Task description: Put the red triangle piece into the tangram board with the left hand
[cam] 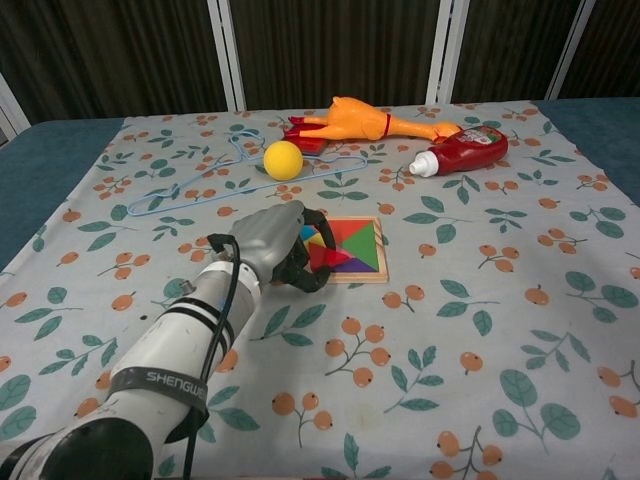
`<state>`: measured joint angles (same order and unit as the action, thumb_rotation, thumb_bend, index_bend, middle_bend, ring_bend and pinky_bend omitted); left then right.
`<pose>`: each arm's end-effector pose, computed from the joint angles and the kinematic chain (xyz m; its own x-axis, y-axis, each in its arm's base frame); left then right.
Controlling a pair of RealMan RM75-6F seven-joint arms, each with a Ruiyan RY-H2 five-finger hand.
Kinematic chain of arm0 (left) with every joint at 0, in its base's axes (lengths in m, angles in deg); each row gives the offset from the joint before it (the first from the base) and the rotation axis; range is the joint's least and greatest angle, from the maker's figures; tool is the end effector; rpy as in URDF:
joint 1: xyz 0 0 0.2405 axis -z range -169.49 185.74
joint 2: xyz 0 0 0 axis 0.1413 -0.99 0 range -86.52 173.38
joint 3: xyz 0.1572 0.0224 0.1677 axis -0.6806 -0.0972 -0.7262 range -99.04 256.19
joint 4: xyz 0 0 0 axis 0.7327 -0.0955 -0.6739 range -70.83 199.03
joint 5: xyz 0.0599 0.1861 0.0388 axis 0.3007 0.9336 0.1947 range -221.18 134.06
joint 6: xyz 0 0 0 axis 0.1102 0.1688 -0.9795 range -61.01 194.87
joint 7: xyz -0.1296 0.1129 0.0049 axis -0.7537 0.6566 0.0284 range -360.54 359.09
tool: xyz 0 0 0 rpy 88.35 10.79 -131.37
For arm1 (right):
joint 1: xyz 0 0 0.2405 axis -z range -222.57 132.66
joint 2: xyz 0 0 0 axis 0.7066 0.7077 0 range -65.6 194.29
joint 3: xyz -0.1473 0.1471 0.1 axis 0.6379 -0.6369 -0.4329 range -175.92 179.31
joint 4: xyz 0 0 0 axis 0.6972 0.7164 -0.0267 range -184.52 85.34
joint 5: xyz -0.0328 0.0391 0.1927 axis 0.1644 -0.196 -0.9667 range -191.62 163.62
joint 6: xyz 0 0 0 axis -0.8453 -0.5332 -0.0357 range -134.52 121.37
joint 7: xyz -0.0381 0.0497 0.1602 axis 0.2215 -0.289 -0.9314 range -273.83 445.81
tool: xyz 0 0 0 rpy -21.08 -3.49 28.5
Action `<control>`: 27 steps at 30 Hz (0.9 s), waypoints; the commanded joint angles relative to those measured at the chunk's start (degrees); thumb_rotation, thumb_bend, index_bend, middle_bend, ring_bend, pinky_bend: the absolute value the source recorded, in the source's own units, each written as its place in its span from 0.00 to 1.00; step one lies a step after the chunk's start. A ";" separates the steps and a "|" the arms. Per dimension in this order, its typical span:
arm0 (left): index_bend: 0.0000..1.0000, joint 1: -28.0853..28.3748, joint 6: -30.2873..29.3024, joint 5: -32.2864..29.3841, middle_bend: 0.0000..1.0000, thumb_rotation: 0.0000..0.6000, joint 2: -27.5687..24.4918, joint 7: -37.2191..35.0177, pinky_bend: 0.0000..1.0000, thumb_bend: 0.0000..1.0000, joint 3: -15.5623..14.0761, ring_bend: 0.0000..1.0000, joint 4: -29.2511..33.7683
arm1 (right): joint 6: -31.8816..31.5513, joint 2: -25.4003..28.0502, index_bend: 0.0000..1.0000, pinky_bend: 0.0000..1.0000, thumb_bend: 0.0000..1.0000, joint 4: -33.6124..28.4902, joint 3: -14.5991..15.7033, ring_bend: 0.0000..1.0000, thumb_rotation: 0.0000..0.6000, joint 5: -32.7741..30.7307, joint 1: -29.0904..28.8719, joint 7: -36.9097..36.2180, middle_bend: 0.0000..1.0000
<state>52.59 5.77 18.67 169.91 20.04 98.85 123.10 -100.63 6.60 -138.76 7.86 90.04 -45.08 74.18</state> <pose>-0.0506 0.3248 -0.1371 0.1651 0.2645 0.9501 0.9693 -0.2216 -0.1067 -0.2712 -0.1459 0.1700 0.3507 -0.0870 0.9325 -0.9175 -0.2314 0.3234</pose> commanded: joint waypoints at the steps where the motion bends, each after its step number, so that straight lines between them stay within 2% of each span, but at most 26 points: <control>1: 0.56 0.05 0.00 -0.05 1.00 1.00 0.05 0.13 1.00 0.41 0.05 1.00 -0.20 | -0.18 0.07 0.00 0.00 0.20 0.08 0.01 0.00 1.00 0.03 0.06 -0.26 0.00; 5: 0.54 -0.02 0.06 -0.11 1.00 1.00 -0.08 0.47 1.00 0.41 -0.09 1.00 -0.27 | -0.38 0.12 0.00 0.00 0.20 0.24 0.00 0.00 1.00 0.02 0.14 -0.59 0.00; 9: 0.46 -0.03 0.12 -0.31 1.00 1.00 -0.07 0.76 1.00 0.41 -0.04 1.00 -0.17 | -0.49 0.13 0.00 0.00 0.20 0.32 0.04 0.00 1.00 0.14 0.19 -0.59 0.00; 14: 0.40 -0.13 0.45 -0.79 1.00 1.00 -0.24 1.07 1.00 0.41 0.03 1.00 0.05 | -0.55 0.15 0.00 0.00 0.20 0.31 0.01 0.00 1.00 0.12 0.22 -0.64 0.00; 27: 0.38 -0.20 0.48 -1.26 1.00 1.00 -0.77 1.96 1.00 0.41 0.05 1.00 0.74 | -0.68 0.20 0.00 0.00 0.20 0.43 0.03 0.00 1.00 0.23 0.26 -0.91 0.00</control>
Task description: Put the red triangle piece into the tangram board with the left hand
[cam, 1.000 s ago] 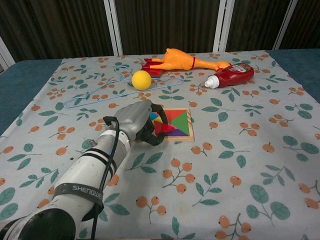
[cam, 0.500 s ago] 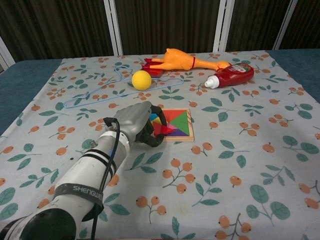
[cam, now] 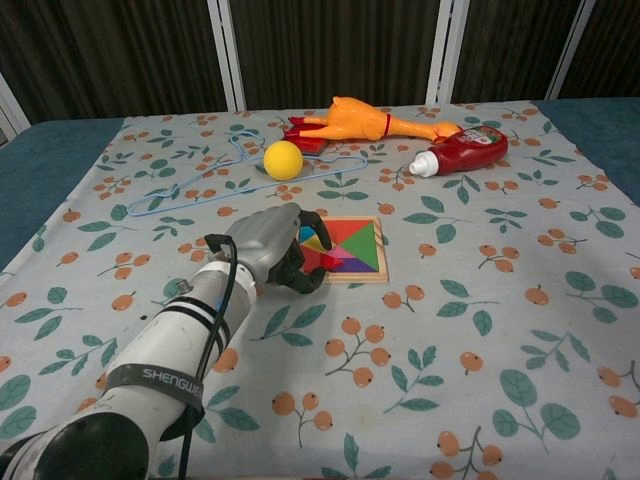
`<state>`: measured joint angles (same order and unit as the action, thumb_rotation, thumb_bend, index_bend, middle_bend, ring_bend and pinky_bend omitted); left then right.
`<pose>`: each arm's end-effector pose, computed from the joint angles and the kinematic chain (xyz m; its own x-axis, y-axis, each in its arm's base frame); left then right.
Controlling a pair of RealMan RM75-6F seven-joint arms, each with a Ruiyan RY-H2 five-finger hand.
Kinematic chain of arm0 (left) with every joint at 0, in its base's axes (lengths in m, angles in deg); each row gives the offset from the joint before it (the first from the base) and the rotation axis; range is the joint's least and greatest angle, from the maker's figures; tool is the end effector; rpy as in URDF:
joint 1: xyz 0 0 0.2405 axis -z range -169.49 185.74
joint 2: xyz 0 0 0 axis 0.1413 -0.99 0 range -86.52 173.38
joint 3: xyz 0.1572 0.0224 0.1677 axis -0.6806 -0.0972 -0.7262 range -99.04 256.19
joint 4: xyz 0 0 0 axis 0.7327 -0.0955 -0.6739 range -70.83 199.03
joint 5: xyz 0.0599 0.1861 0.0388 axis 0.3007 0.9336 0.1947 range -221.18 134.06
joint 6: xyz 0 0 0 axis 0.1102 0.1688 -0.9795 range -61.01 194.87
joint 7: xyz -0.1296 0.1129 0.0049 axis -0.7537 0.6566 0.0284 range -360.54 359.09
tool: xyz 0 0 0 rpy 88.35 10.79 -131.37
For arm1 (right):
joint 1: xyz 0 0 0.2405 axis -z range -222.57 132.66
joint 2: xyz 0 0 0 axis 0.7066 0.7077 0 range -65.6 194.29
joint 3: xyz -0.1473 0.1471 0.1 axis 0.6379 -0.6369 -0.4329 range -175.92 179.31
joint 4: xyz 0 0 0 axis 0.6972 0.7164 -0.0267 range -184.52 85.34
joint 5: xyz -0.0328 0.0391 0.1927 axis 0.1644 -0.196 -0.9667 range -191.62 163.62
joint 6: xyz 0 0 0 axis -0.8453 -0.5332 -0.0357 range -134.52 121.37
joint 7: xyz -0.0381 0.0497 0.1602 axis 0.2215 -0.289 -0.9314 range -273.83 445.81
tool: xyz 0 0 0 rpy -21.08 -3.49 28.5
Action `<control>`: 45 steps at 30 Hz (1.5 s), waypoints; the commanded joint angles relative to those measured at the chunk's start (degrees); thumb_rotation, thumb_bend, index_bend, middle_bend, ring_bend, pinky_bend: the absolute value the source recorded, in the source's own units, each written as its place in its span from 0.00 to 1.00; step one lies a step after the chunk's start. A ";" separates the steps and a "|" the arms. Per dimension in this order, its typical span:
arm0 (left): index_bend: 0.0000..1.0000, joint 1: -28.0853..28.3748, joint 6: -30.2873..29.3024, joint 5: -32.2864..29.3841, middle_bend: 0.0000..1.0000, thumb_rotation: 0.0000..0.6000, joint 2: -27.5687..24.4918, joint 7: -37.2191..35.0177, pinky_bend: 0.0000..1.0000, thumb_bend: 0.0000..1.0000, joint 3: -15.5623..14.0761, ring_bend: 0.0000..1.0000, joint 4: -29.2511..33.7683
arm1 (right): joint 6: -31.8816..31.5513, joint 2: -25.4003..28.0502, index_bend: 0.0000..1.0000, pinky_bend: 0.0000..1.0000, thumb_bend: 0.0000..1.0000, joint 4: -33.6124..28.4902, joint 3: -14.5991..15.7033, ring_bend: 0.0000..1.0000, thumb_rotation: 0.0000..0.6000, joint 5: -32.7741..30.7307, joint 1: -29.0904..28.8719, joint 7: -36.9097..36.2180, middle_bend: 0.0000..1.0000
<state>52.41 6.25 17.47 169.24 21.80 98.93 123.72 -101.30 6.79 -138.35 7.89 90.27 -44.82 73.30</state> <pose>-0.0548 0.3263 -0.1362 0.1861 0.2706 0.9445 0.9684 -0.2127 -0.1299 -0.2718 -0.1444 0.1727 0.3437 -0.0826 0.9355 -0.9194 -0.2327 0.3172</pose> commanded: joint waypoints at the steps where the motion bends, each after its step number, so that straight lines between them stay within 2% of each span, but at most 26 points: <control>1: 0.38 -0.03 -0.02 -0.10 1.00 1.00 -0.18 0.31 1.00 0.41 -0.03 1.00 0.23 | -0.02 0.01 0.00 0.00 0.20 0.04 0.00 0.00 1.00 0.00 0.01 -0.07 0.00; 30: 0.38 -0.76 0.30 -3.95 1.00 1.00 -3.30 5.71 1.00 0.41 -0.41 1.00 4.76 | -0.37 0.11 0.00 0.00 0.20 0.21 0.04 0.00 1.00 0.19 0.15 -0.46 0.00; 45: 0.38 -1.31 -0.48 -3.61 1.00 1.00 -5.01 5.45 1.00 0.41 -1.43 1.00 6.24 | -0.34 0.13 0.00 0.00 0.20 0.13 0.03 0.00 1.00 0.19 0.17 -0.30 0.00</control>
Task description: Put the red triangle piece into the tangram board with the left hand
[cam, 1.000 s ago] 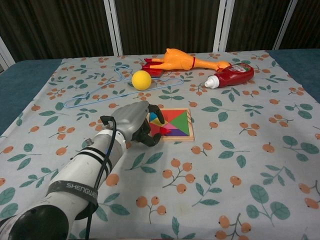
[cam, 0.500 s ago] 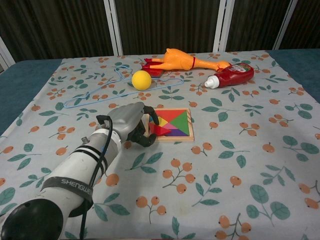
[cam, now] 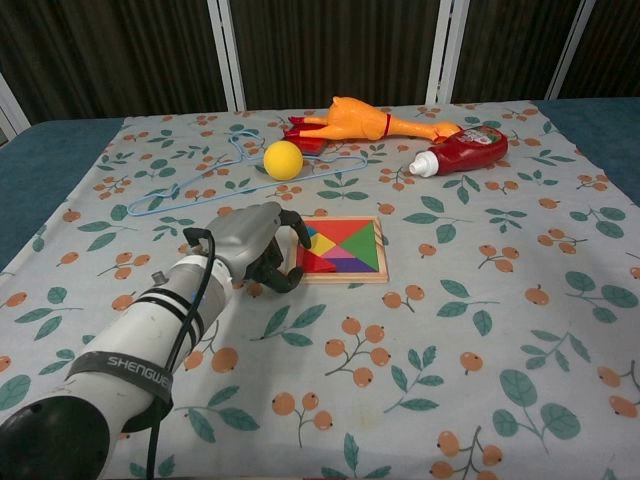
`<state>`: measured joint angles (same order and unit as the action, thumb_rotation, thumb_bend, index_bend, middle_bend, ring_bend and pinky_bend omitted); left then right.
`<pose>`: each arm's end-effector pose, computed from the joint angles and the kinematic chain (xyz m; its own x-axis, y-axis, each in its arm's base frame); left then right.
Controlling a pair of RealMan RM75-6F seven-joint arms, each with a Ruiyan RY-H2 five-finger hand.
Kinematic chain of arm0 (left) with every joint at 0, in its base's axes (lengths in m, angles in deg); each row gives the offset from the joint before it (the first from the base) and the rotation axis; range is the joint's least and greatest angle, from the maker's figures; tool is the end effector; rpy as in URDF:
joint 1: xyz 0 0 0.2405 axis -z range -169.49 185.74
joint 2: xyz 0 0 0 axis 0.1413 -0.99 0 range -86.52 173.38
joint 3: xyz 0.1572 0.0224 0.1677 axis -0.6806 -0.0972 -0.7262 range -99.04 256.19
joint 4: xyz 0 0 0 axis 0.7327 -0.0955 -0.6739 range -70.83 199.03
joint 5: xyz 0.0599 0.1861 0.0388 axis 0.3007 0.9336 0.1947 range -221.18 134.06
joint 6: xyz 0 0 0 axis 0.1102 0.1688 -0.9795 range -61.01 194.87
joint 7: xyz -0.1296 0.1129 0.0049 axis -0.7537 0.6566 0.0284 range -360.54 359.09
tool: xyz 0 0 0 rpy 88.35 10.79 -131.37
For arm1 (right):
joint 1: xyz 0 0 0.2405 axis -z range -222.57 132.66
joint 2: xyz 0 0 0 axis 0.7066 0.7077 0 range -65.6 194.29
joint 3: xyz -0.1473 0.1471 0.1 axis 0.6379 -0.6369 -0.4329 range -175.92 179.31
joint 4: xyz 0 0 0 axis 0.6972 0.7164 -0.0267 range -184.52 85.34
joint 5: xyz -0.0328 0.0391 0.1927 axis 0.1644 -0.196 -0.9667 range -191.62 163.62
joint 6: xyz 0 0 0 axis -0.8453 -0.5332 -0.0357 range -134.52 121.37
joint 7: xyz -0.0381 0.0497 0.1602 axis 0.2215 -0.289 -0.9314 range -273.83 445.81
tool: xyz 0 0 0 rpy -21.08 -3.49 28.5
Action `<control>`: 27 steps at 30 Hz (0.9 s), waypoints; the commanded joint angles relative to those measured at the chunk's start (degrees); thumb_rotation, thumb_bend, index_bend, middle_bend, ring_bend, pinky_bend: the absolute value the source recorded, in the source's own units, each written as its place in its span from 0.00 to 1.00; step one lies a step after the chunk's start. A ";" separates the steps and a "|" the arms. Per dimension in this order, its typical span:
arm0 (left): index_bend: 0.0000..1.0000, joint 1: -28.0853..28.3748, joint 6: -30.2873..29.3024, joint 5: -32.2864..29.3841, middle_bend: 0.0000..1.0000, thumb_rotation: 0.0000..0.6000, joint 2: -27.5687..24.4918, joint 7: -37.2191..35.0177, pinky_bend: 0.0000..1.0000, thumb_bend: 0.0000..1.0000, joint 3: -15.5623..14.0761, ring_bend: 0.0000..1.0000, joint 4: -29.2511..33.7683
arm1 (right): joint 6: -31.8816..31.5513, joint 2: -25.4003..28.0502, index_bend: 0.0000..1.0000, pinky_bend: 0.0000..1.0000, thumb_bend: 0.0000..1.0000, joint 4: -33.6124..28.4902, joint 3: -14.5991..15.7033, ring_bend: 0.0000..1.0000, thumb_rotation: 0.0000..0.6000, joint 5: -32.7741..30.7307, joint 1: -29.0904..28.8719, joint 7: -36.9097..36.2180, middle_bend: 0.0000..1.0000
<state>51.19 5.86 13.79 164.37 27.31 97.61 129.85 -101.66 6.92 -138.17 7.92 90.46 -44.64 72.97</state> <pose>-0.0680 0.3276 -0.1223 0.2462 0.2790 0.9282 0.9599 -0.2026 -0.1937 -0.2719 -0.1434 0.1741 0.3418 -0.0805 0.9363 -0.9196 -0.2340 0.3156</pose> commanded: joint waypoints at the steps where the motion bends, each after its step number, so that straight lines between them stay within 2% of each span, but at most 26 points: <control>1: 0.38 -0.16 -0.19 0.11 1.00 1.00 -0.29 -0.07 1.00 0.41 -0.20 1.00 0.22 | -0.01 0.00 0.00 0.00 0.20 -0.04 0.00 0.00 1.00 0.00 0.01 0.04 0.00; 13: 0.39 -1.19 -1.62 1.75 1.00 1.00 -2.06 -1.14 1.00 0.41 -1.55 1.00 3.35 | -0.04 -0.11 0.00 0.00 0.20 -0.07 -0.04 0.00 1.00 0.07 0.05 0.38 0.00; 16: 0.35 -2.47 -3.37 4.96 1.00 1.00 -4.15 -2.27 1.00 0.41 -3.79 1.00 7.20 | -0.09 -0.10 0.00 0.00 0.20 0.06 -0.04 0.00 1.00 0.12 0.04 0.34 0.00; 19: 0.31 -5.21 -7.02 10.80 0.98 1.00 -8.91 -4.02 1.00 0.41 -7.96 1.00 13.64 | -0.10 -0.13 0.00 0.00 0.20 0.14 -0.05 0.00 1.00 0.09 0.06 0.43 0.00; 20: 0.29 -6.69 -8.64 13.67 0.93 1.00 -11.67 -5.18 1.00 0.41 -10.33 0.96 16.61 | -0.05 -0.14 0.00 0.00 0.20 0.13 -0.04 0.00 1.00 0.11 0.05 0.51 0.00; 22: 0.27 -7.50 -9.51 15.12 0.83 1.00 -13.21 -5.79 0.97 0.41 -11.59 0.86 18.11 | -0.01 -0.16 0.00 0.00 0.20 0.11 -0.05 0.00 1.00 0.10 0.04 0.60 0.00; 23: 0.26 -7.78 -9.75 15.65 0.72 1.00 -13.81 -6.09 0.87 0.41 -12.04 0.75 18.68 | 0.00 -0.17 0.00 0.00 0.20 0.10 -0.05 0.00 1.00 0.10 0.04 0.63 0.00; 25: 0.23 -9.23 -11.52 18.56 0.51 1.00 -16.75 -7.21 0.61 0.41 -14.38 0.49 21.03 | 0.13 -0.24 0.00 0.00 0.20 0.07 -0.07 0.00 1.00 0.04 0.03 0.93 0.00; 26: 0.20 -11.25 -14.43 22.59 0.39 1.00 -20.62 -8.76 0.40 0.41 -17.53 0.33 23.25 | 0.39 -0.37 0.00 0.00 0.20 -0.14 -0.11 0.00 1.00 -0.02 -0.03 1.45 0.00; 27: 0.18 -13.30 -17.76 26.42 0.30 1.00 -24.01 -10.72 0.27 0.40 -20.29 0.23 24.51 | 0.67 -0.53 0.00 0.00 0.20 -0.38 -0.14 0.00 1.00 -0.13 -0.05 2.13 0.00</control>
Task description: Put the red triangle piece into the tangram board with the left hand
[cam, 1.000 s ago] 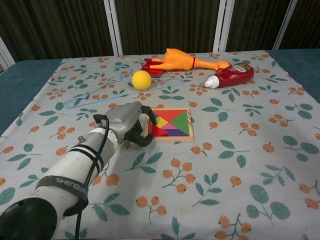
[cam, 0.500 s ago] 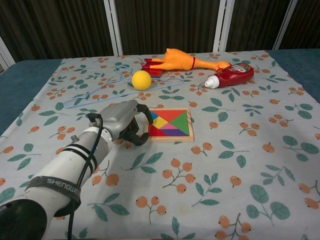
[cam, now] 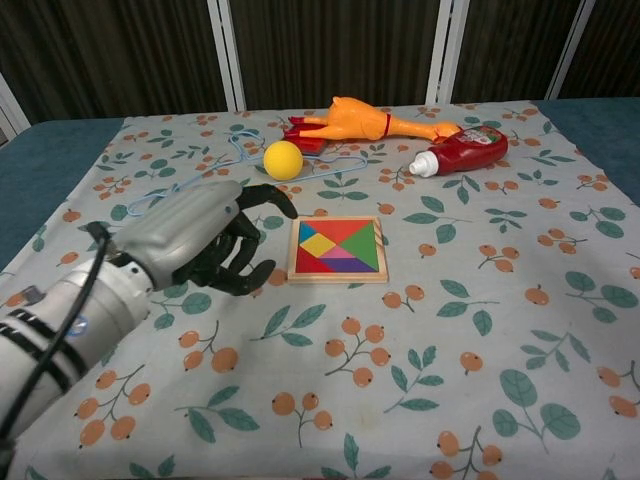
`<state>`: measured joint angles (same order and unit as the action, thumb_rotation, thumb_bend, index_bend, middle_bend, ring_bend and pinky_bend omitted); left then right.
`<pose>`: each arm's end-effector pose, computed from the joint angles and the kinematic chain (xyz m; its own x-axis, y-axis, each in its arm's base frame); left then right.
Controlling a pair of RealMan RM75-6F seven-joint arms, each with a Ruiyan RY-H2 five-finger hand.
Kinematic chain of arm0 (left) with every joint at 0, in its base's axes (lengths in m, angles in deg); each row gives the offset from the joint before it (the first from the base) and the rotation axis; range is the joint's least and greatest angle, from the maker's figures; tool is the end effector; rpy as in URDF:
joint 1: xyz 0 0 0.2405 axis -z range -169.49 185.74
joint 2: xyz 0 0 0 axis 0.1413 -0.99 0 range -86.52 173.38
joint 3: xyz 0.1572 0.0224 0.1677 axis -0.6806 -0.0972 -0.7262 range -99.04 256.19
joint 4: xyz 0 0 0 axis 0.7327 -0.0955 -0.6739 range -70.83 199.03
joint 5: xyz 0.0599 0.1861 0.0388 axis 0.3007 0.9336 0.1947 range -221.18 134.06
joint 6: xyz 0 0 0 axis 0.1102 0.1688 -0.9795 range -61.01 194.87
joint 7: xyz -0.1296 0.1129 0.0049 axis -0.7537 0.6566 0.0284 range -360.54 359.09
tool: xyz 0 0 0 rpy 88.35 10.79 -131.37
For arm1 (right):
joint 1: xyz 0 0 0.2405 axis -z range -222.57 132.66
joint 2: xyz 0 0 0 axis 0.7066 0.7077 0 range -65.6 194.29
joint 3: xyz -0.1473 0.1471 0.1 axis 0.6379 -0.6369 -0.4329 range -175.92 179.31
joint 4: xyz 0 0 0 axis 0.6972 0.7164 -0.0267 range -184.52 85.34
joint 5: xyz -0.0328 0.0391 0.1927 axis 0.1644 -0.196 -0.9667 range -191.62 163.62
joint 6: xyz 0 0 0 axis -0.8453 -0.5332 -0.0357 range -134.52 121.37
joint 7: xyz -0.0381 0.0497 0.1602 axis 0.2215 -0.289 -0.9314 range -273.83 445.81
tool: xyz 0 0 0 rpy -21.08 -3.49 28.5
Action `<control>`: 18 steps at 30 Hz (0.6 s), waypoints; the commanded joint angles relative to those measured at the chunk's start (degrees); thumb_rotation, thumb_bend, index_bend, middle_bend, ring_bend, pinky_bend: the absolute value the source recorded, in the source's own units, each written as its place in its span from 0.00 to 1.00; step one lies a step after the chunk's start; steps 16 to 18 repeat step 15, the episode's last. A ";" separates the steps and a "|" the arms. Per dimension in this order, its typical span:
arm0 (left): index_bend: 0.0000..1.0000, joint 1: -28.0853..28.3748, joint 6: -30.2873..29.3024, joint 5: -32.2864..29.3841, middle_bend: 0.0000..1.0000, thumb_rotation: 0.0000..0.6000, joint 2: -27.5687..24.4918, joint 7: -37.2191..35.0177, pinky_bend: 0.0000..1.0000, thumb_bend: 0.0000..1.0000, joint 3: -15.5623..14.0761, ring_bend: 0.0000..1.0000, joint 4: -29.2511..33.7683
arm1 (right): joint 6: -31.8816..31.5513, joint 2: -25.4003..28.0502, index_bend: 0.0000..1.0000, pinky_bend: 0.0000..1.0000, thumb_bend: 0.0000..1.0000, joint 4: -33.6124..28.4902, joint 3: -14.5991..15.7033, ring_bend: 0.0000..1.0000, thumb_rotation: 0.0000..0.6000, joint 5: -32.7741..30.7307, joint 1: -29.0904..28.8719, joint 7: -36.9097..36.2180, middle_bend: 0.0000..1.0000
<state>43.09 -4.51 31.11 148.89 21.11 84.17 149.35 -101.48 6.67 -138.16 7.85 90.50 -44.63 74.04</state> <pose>-0.0784 0.2755 -0.0628 0.2555 0.1852 0.9489 0.8953 -0.4158 -0.1600 -0.2718 -0.1435 0.1725 0.3557 -0.0781 0.9313 -0.9143 -0.2356 0.3294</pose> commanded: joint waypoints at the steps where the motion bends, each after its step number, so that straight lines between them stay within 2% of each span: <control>1: 0.17 -9.58 -14.69 13.80 0.26 1.00 -13.80 -6.02 0.23 0.40 -10.84 0.19 5.06 | 1.27 -0.77 0.00 0.00 0.20 -0.64 -0.01 0.00 1.00 0.03 -0.26 2.71 0.00; 2: 0.15 -13.15 -21.22 19.53 0.21 1.00 -18.06 -9.56 0.19 0.40 -15.15 0.13 3.44 | 1.93 -1.33 0.00 0.00 0.20 -1.25 -0.09 0.00 1.00 -0.06 -0.32 4.68 0.00; 3: 0.13 -15.21 -24.88 21.90 0.17 1.00 -19.81 -11.68 0.17 0.41 -16.86 0.09 1.37 | 2.31 -1.64 0.00 0.00 0.20 -1.62 -0.14 0.00 1.00 -0.17 -0.33 5.90 0.00; 5: 0.10 -19.78 -31.65 24.34 0.14 1.00 -21.86 -16.08 0.14 0.41 -19.11 0.05 -4.10 | 3.15 -2.38 0.00 0.00 0.20 -2.35 -0.31 0.00 1.00 -0.51 -0.36 8.43 0.00; 7: 0.08 -23.15 -35.08 23.95 0.12 1.00 -22.59 -20.68 0.13 0.42 -19.96 0.04 -8.32 | 4.06 -3.03 0.00 0.00 0.20 -3.00 -0.56 0.00 1.00 -0.99 -0.52 10.51 0.00; 9: 0.06 -25.00 -34.84 22.57 0.11 1.00 -23.28 -24.24 0.12 0.41 -20.24 0.03 -11.15 | 5.24 -3.84 0.00 0.00 0.20 -3.81 -0.91 0.00 1.00 -1.73 -0.78 12.80 0.00; 11: 0.03 -25.21 -32.87 21.56 0.11 1.00 -24.83 -26.16 0.12 0.41 -20.07 0.04 -10.79 | 6.51 -4.52 0.00 0.00 0.20 -4.60 -1.14 0.00 1.00 -2.35 -1.12 14.74 0.00; 15: 0.03 -25.47 -29.49 19.85 0.10 1.00 -26.84 -26.22 0.12 0.40 -19.13 0.04 -9.02 | 6.88 -5.06 0.00 0.00 0.20 -5.32 -1.22 0.00 1.00 -2.56 -1.12 16.46 0.00; 18: 0.03 -25.47 -29.49 19.85 0.10 1.00 -26.84 -26.22 0.12 0.40 -19.13 0.04 -9.02 | 6.88 -5.06 0.00 0.00 0.20 -5.32 -1.22 0.00 1.00 -2.56 -1.12 16.46 0.00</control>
